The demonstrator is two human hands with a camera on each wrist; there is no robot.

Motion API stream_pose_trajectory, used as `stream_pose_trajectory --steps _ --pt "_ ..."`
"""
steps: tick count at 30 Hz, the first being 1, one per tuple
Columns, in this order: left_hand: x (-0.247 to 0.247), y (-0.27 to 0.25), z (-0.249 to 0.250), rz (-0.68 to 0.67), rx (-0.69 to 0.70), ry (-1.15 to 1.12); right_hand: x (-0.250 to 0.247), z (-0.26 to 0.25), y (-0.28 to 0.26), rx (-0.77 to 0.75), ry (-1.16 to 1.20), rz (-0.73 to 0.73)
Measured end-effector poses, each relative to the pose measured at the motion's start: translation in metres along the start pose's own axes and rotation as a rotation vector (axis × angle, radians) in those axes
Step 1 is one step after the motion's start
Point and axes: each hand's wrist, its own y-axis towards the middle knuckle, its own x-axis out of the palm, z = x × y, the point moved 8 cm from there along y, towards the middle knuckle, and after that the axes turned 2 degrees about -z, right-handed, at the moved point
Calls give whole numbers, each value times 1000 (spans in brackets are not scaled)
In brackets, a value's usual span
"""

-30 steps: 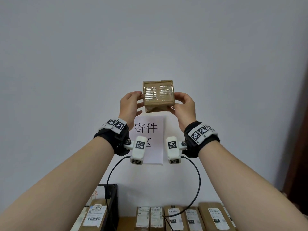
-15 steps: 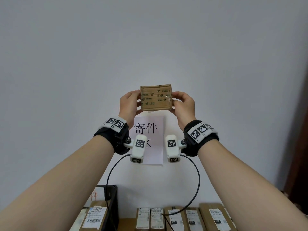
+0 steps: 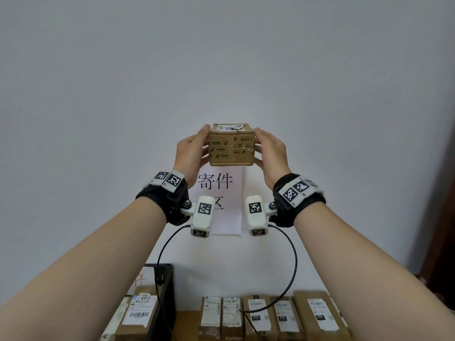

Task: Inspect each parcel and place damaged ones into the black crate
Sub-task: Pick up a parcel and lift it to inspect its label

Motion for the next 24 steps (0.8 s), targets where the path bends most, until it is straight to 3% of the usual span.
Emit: stream_pose_trajectory --steps 7,12,24 --pt "-35 -8 -82 72 -211 44 -5 81 -9 227 -58 -57" --pt "-76 -35 -177 123 -416 124 -18 180 -36 394 -110 -39" --pt "-177 -175 -411 247 -858 189 -65 434 -166 923 -250 -137"
